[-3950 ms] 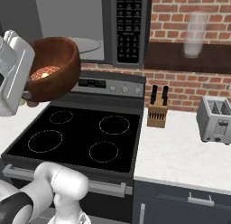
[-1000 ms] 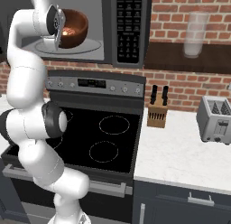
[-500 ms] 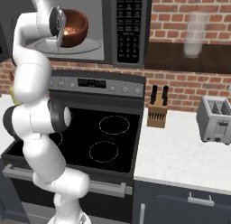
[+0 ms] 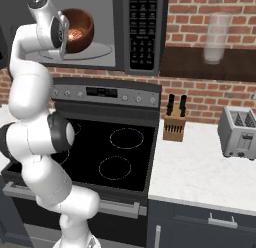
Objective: Open the microwave, place the bowl with waffle inside the microwave, then close the microwave door and turn it on.
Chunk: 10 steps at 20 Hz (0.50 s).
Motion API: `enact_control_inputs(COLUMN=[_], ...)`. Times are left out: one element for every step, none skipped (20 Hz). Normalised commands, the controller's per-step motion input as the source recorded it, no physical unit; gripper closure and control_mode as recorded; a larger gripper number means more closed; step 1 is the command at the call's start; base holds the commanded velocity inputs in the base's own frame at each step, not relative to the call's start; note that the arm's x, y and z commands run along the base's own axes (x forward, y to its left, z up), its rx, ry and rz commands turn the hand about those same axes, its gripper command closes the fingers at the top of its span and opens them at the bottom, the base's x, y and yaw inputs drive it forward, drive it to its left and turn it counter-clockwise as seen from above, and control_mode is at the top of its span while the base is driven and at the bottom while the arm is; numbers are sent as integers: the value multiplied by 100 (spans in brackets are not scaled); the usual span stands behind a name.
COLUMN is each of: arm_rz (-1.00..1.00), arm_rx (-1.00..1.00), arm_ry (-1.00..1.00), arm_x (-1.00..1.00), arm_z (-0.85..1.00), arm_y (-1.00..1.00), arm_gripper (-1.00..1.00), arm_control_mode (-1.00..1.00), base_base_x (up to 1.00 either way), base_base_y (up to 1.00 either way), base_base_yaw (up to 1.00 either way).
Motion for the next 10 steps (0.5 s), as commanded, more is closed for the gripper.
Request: enact_control_inputs(arm_rz=[0,0,0,0,0,0,1,1,2,3], arm_rx=[0,0,0,0,0,4,7,9,11,14], arm_ry=[-10,-11,-13,-14,-16,-19,-23,-25,-28,-29], arm_x=[11,13,11,12,12,10,13,15,28,37], arm_z=[-16,-12,-11,-9,-1,0,0,0,0,1], arm_y=[0,0,0,0,0,0,0,0,0,0], arm_gripper=[-100,-100,-100,-100,-100,-100,-100,-100,-100,-100], arm_control_mode=[-100,-100,-100,-100,-100,-100,-100,-100,-100,-100], base_base_x=[0,0,0,0,0,0,0,0,0,0], base_base_y=[0,0,0,0,0,0,0,0,0,0], base_base_yaw=[0,0,0,0,0,0,0,0,0,0])
